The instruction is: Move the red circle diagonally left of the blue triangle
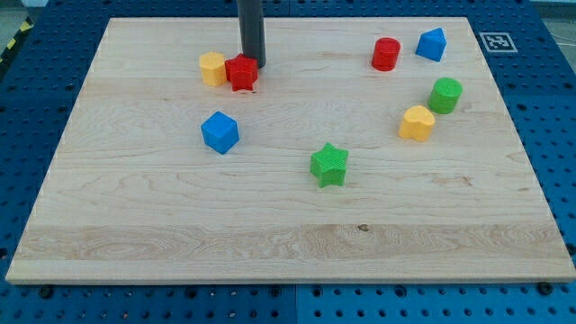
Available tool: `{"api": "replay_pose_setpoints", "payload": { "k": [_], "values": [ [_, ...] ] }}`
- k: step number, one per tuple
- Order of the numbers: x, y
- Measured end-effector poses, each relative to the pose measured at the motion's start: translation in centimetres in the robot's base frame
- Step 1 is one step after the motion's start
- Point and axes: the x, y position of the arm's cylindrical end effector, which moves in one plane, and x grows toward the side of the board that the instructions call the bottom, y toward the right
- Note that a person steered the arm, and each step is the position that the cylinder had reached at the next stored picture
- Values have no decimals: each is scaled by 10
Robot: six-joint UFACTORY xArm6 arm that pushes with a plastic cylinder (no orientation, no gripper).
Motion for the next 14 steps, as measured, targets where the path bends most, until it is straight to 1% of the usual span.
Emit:
{"api": "replay_pose_setpoints", "payload": {
  "k": [2, 3, 4, 5, 6, 9, 12, 14],
  "values": [
    [0, 6],
    [0, 38],
    [-14, 85],
    [-17, 113],
    [-19, 120],
    [-25, 187],
    [-29, 203],
    [-41, 223]
  ]
}}
